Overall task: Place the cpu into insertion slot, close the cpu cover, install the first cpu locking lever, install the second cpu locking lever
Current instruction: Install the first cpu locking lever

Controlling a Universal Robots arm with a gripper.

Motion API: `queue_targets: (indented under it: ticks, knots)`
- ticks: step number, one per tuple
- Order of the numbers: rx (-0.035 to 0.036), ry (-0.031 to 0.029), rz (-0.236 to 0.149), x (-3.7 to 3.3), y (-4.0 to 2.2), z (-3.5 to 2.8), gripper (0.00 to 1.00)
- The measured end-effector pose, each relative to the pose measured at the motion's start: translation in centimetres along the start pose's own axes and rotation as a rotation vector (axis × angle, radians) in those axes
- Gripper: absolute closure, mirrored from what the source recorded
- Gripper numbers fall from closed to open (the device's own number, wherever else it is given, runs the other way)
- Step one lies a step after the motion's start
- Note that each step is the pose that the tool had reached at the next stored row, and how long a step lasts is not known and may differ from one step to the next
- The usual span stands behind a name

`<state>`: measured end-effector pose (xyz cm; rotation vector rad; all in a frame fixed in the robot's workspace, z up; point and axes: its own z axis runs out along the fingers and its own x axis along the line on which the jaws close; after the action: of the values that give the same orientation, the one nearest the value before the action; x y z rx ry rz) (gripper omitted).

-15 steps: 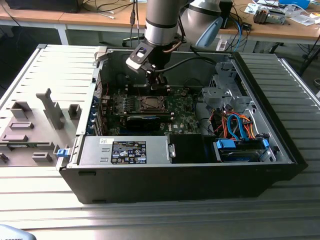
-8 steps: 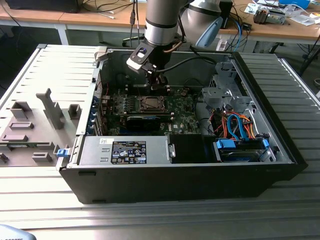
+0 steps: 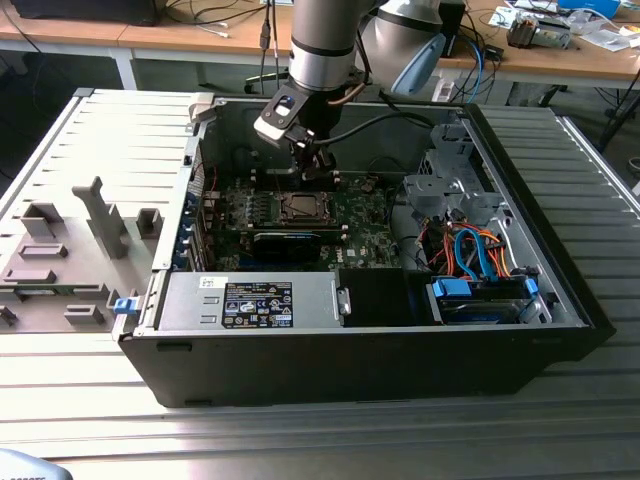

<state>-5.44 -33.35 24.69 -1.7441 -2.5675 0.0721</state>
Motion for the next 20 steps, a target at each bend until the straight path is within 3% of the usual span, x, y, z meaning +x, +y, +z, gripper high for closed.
queue_targets:
  ticks: [20]
  knots:
    - [0.0002,-0.0031,-0.053,0.00,0.00,0.00,0.89]
